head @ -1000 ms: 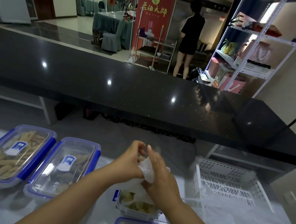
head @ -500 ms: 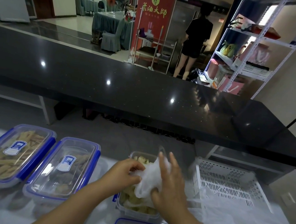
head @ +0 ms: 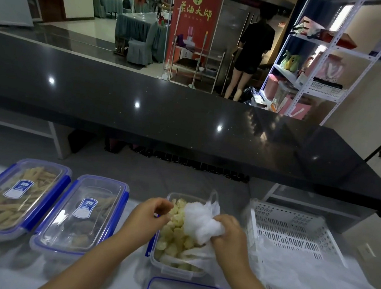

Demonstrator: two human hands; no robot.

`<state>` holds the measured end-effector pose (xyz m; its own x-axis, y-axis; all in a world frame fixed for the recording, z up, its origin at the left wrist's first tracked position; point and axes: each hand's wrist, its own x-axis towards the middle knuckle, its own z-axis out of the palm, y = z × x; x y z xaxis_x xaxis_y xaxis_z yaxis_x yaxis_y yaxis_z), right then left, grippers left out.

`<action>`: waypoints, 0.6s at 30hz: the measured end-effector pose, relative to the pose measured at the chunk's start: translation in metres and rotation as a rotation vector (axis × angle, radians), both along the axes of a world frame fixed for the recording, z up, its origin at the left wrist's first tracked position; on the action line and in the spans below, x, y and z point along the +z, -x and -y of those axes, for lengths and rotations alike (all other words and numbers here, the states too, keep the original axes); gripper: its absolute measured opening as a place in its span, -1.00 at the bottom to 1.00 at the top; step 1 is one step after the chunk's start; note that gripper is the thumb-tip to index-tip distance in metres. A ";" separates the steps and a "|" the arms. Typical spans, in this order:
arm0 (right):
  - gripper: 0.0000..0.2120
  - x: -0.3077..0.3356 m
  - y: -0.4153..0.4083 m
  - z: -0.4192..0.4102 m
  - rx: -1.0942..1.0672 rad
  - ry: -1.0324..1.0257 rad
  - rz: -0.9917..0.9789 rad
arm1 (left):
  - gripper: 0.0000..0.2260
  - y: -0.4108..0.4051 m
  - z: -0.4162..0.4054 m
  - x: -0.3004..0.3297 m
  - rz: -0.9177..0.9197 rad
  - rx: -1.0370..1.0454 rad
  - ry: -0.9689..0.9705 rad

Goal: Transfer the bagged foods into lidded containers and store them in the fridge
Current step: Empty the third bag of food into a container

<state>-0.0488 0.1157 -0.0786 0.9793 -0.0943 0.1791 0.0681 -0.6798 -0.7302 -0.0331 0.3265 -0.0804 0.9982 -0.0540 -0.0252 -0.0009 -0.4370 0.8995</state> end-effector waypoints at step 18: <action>-0.71 0.022 -0.005 0.024 -0.298 -0.094 0.199 | -0.60 0.015 0.020 -0.012 0.213 -0.178 -0.387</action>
<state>-0.0435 0.0917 -0.0567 0.8533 -0.3951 0.3403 0.0240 -0.6221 -0.7826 -0.0483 0.3069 -0.0921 0.9595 -0.2514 0.1272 -0.2728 -0.7160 0.6426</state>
